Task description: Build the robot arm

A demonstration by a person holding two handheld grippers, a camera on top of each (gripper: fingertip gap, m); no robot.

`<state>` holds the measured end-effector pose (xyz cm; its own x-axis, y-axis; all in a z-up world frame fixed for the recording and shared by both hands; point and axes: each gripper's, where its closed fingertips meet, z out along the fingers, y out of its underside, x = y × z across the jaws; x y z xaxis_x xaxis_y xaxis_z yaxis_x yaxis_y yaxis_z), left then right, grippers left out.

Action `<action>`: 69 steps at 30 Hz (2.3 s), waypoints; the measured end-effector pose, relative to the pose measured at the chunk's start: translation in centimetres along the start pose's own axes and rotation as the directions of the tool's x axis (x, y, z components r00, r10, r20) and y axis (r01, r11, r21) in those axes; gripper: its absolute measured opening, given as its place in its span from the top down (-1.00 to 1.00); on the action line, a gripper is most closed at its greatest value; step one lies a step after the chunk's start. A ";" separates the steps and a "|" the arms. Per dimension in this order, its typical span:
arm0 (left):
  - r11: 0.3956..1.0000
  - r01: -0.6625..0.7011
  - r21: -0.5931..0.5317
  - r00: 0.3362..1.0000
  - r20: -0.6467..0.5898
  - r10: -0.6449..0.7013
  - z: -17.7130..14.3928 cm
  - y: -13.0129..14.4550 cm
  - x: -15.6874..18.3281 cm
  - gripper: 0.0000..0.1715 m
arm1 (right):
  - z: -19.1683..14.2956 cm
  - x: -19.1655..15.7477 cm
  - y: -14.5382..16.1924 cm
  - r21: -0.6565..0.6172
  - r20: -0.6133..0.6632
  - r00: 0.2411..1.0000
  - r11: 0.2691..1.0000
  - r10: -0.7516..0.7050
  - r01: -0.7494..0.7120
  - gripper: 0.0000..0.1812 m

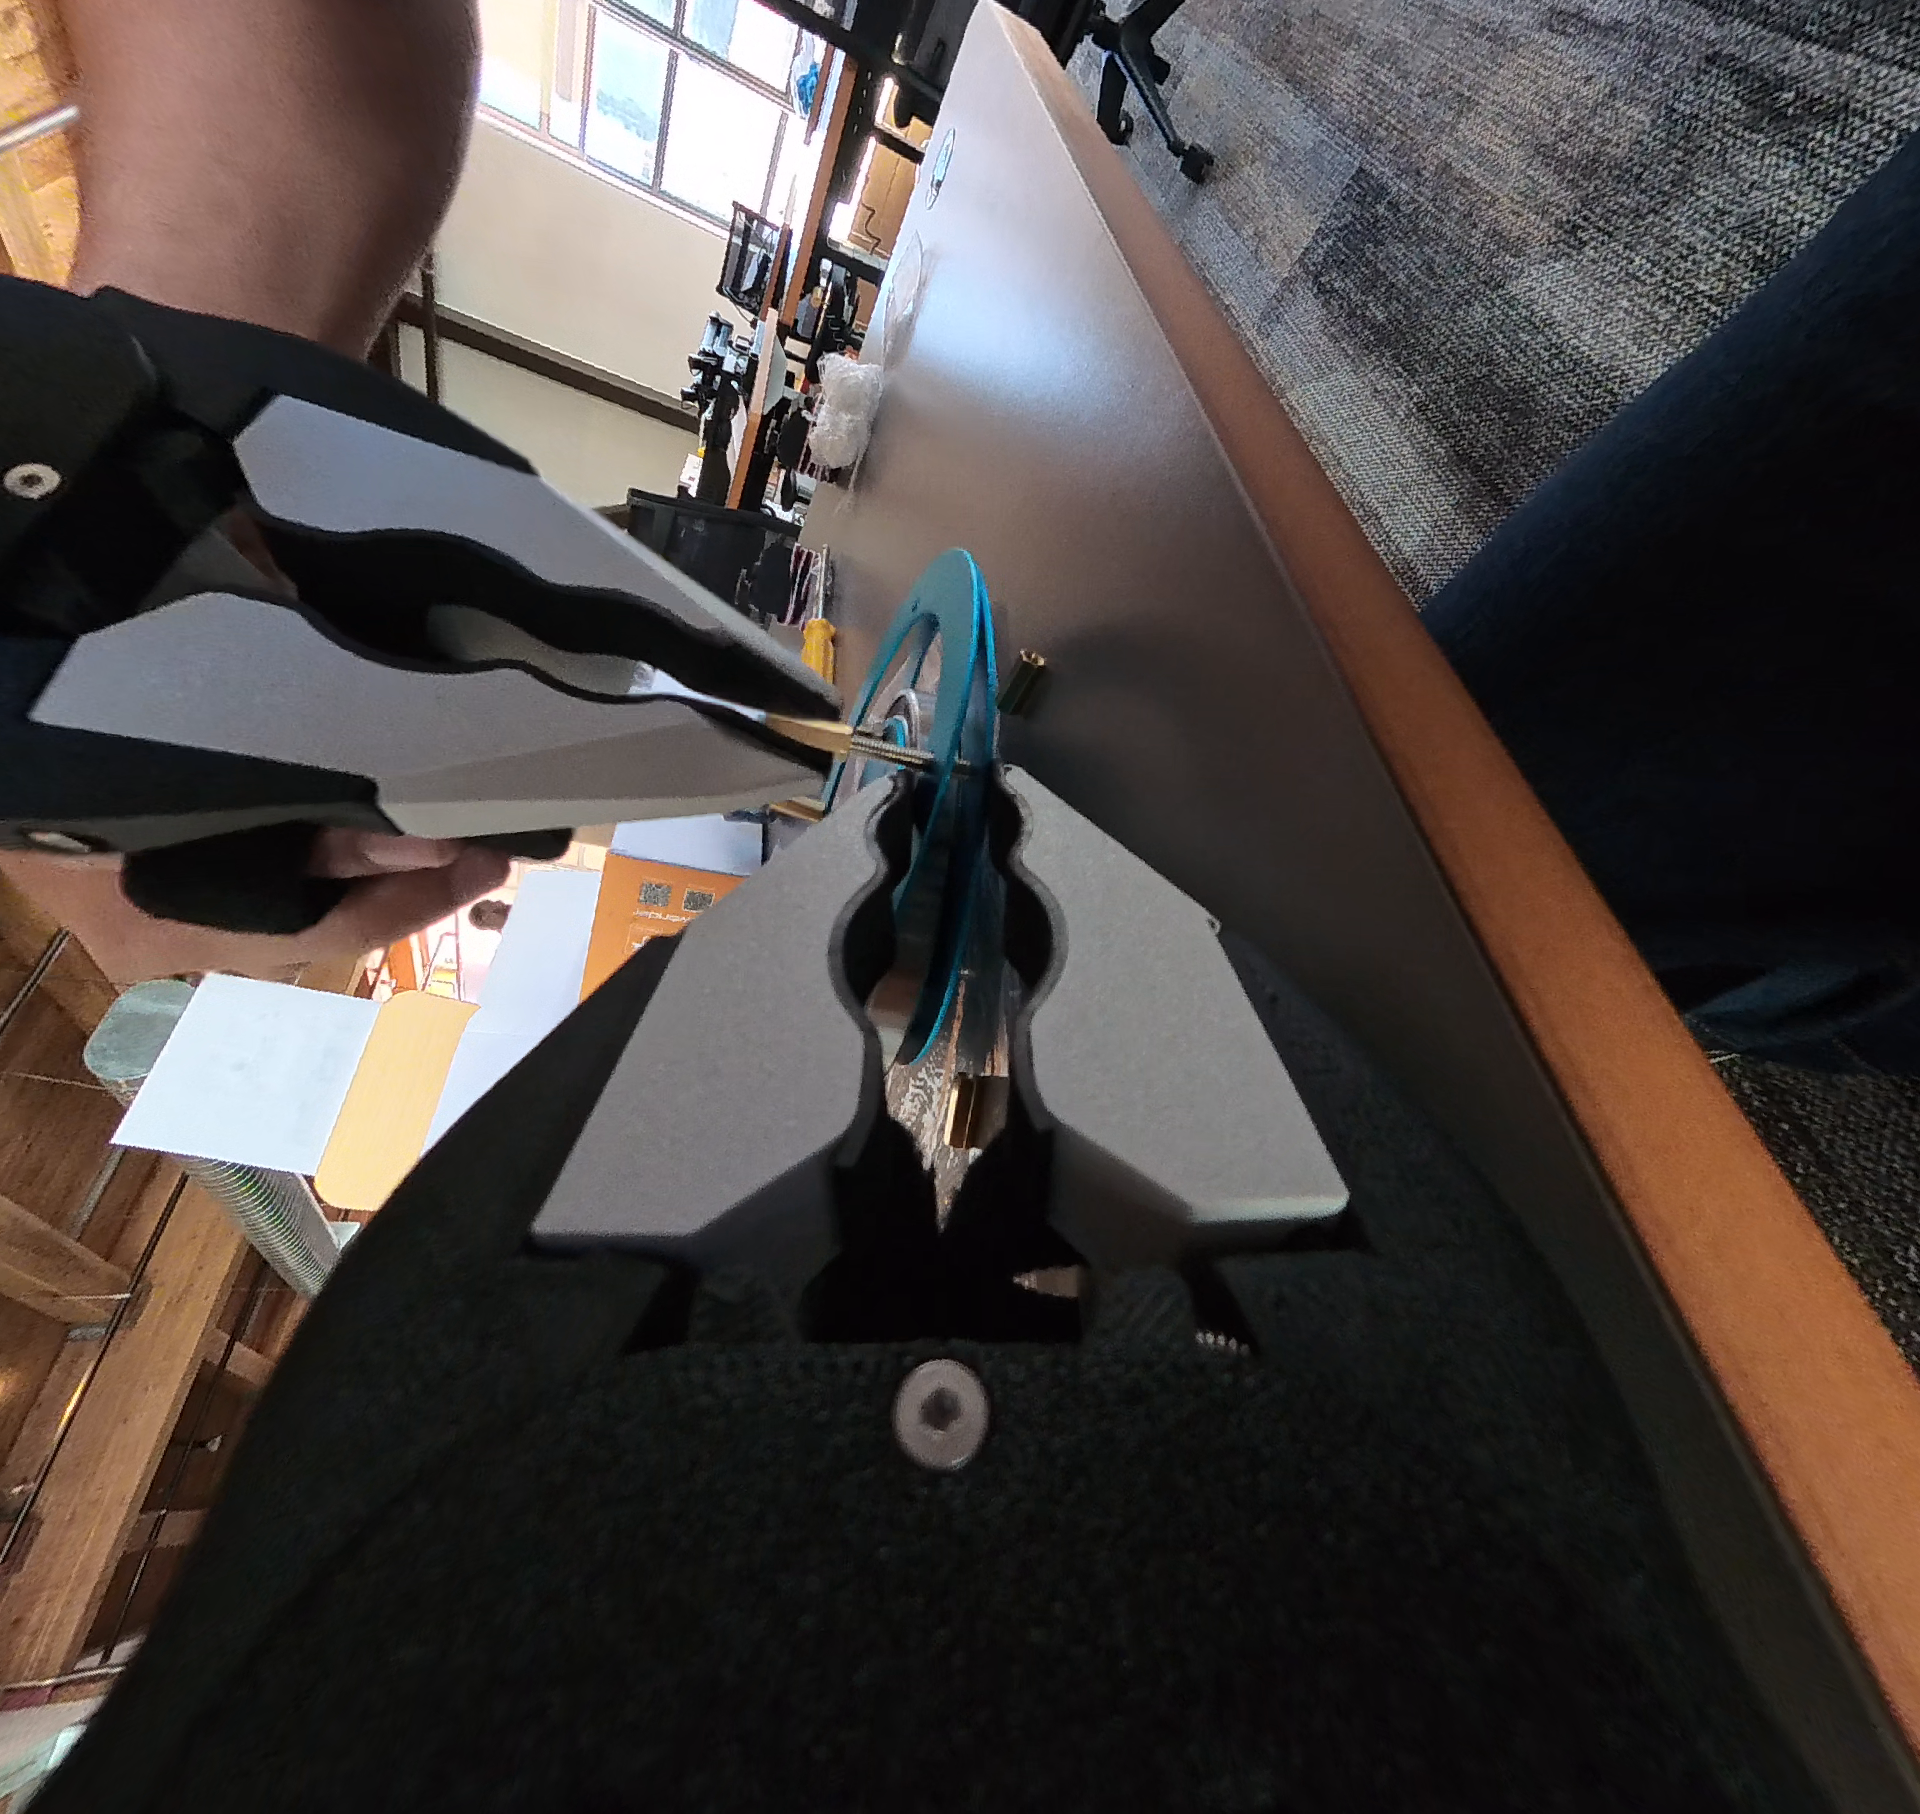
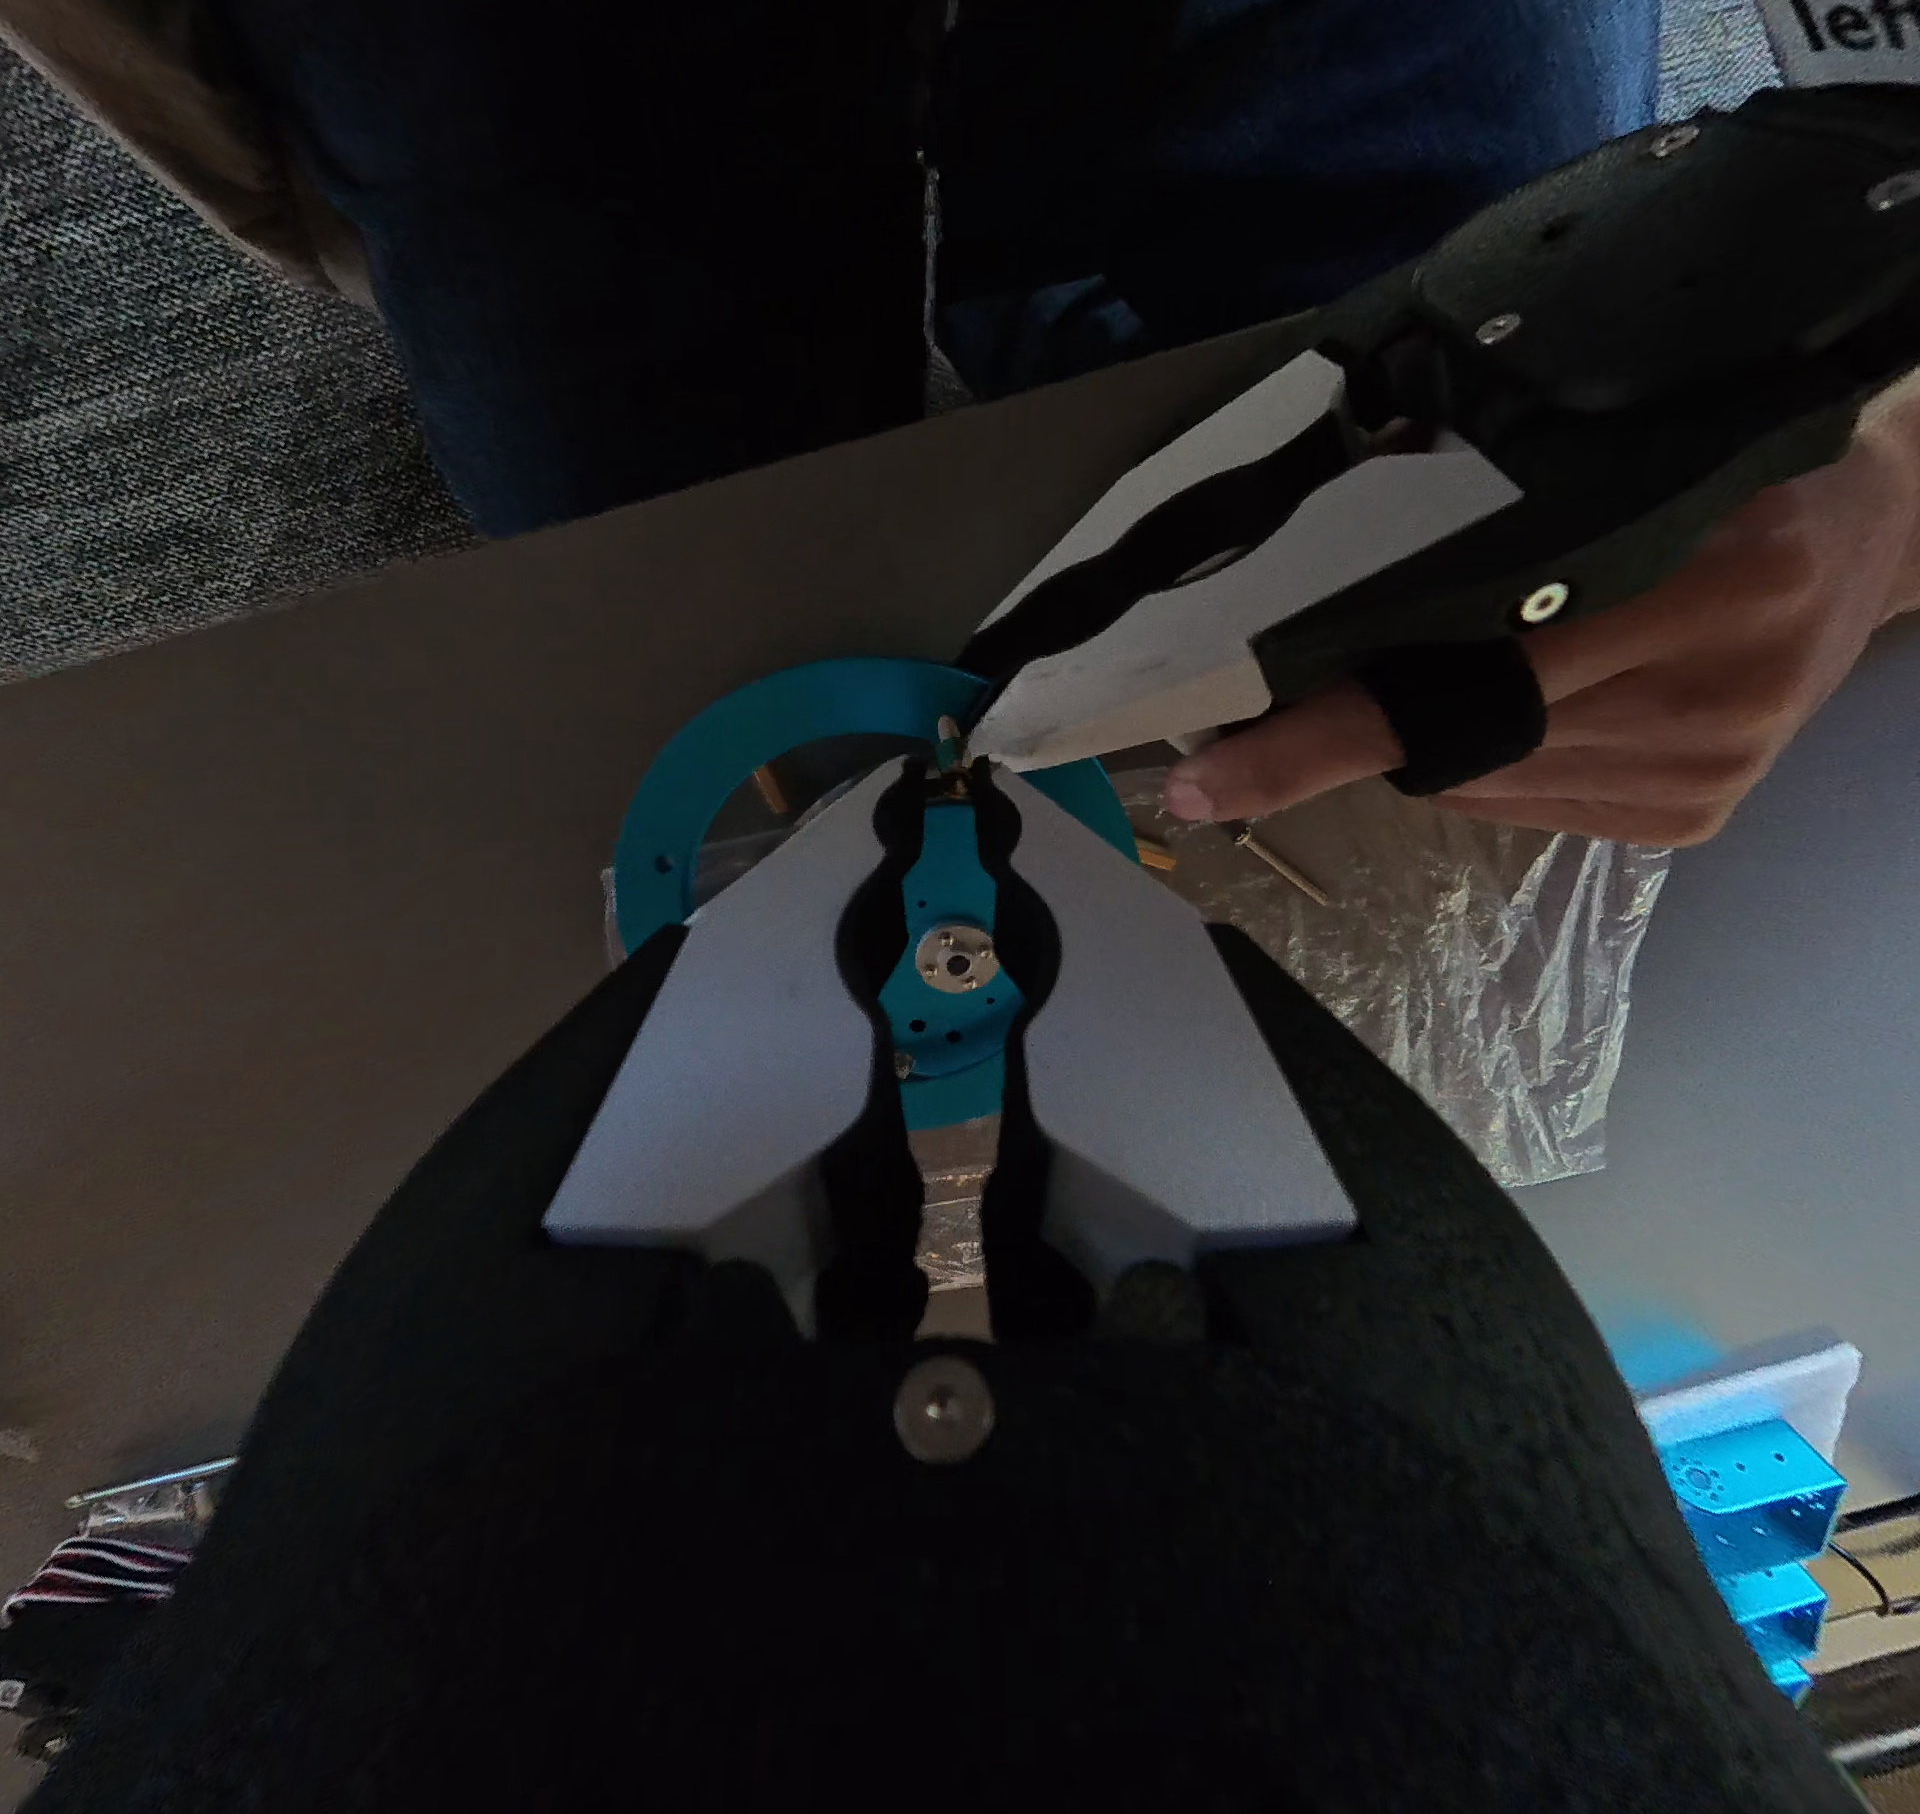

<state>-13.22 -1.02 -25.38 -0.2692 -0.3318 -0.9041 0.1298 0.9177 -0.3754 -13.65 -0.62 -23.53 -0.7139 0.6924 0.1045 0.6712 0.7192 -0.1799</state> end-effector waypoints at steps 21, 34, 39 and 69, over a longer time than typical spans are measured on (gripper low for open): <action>1.000 0.000 -0.007 1.000 -0.013 0.000 0.0 0.1 0.2 0.85 | 0.2 0.0 0.0 -0.126 0.033 0.659 0.658 0.751 -0.743 0.96; 1.000 -0.018 -0.019 1.000 -0.010 0.017 0.0 0.1 0.2 0.85 | 0.3 -0.2 -0.3 -0.160 -0.136 -0.325 -0.345 0.936 -0.925 0.95; 0.999 -0.021 -0.027 1.000 -0.009 0.020 0.0 0.1 0.2 0.85 | 0.4 -0.1 -0.3 -0.065 -0.123 -0.671 -0.681 0.731 -0.729 0.96; 0.997 -0.071 0.032 0.997 0.021 0.070 -0.6 -0.9 0.3 0.86 | -8.7 0.7 -2.8 0.788 -0.361 0.190 0.407 0.913 -0.461 0.64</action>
<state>-14.03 -1.78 -25.16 -0.2390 -0.2711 -0.9324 0.1795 0.9314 -0.3168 -14.28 -1.60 -14.46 0.5493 0.8092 0.2084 0.4453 -0.0724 -0.8924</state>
